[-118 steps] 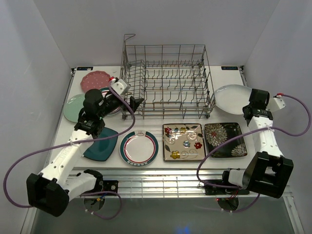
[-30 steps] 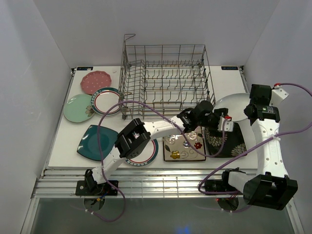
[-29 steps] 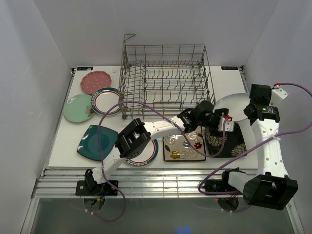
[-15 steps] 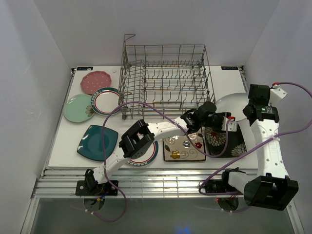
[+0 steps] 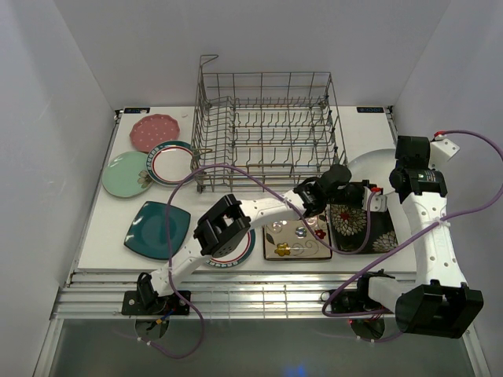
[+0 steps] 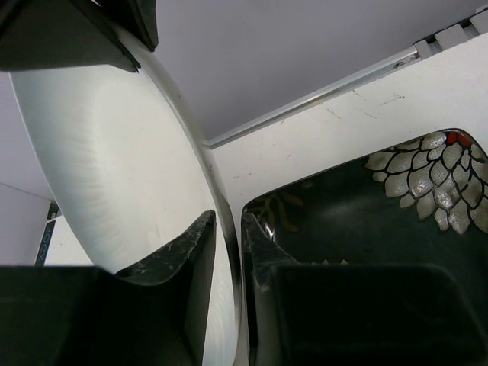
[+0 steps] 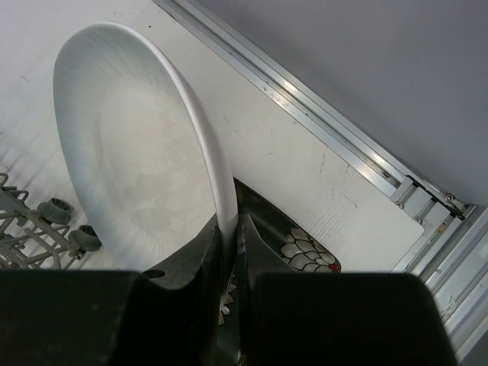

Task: Load the plates into the dish rack
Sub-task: Pick up the plate from the corner of the board.

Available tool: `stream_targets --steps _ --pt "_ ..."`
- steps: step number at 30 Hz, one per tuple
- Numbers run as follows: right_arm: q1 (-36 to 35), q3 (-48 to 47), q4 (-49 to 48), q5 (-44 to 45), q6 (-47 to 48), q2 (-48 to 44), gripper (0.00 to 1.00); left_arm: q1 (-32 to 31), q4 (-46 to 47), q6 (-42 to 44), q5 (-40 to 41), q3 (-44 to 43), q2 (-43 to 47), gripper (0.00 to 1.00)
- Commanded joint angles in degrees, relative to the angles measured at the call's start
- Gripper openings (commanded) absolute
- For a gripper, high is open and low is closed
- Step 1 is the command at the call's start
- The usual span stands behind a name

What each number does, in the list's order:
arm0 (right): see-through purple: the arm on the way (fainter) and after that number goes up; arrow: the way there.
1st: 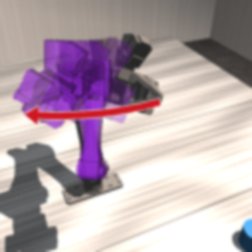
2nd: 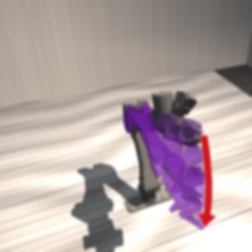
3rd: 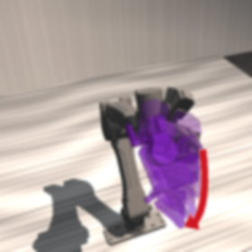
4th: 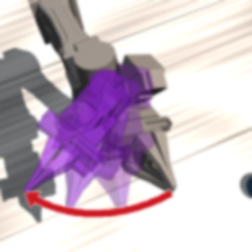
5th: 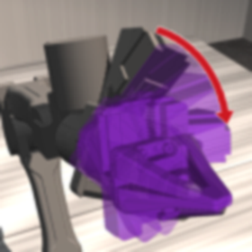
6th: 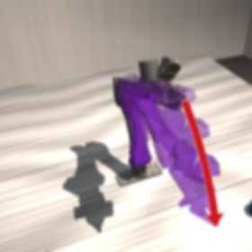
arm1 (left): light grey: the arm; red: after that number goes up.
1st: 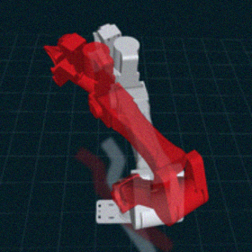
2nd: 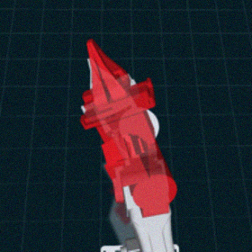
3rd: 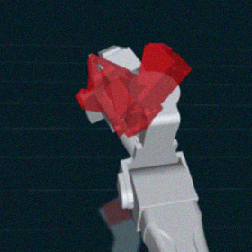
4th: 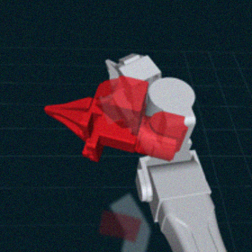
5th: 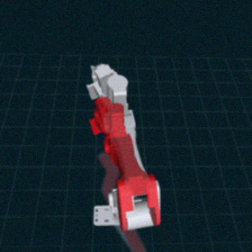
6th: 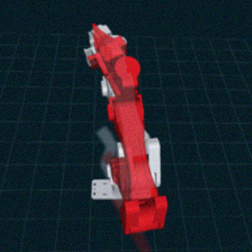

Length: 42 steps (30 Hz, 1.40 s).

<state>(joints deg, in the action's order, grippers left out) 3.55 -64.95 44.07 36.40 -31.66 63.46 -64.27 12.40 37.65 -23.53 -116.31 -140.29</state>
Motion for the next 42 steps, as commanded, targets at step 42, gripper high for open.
stream_targets --steps 42 --pt "-10.75 -21.44 -0.76 14.39 5.03 0.43 0.08 -3.58 11.85 6.91 5.16 -6.65 -0.08 0.0"
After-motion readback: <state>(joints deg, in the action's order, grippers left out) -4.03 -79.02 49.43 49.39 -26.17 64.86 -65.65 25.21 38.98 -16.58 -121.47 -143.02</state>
